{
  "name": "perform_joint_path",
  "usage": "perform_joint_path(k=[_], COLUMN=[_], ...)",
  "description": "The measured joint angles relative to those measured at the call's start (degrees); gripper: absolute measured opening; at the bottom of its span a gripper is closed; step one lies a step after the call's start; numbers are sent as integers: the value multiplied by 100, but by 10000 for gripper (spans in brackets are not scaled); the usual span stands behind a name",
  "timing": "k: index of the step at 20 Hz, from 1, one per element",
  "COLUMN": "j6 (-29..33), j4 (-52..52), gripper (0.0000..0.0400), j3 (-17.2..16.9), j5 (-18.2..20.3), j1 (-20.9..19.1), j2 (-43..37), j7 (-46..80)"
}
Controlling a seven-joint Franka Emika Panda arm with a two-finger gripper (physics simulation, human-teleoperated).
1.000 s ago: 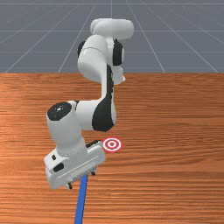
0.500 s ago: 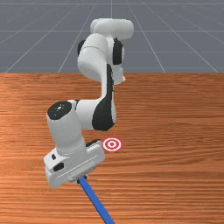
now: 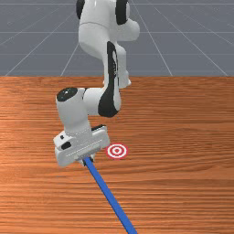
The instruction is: Pull the pivot to the target area
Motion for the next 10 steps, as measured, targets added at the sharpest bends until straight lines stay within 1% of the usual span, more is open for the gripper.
perform_joint_path(k=[1,2,3,4,6,7,8,9,10], j6=[42,226,318,384,696,776,882,1040,254], j4=[-145,-339,-474,-619,-1114,-1331,-1547,-1803,-1580], gripper=[95,95,95,95,97,95,95,96,97], j3=[35,-273,-378,-339,-658,-464,-440,-569,-194], j5=[-14,-307,-378,-343,-539,-397,-369,-440,-234], j1=[-43,226,319,286,584,406,383,505,111], j2=[-76,-165,-225,-301,-515,-643,-751,-865,-860], j7=[-143,47,135,80,326,115,65,151,-149])
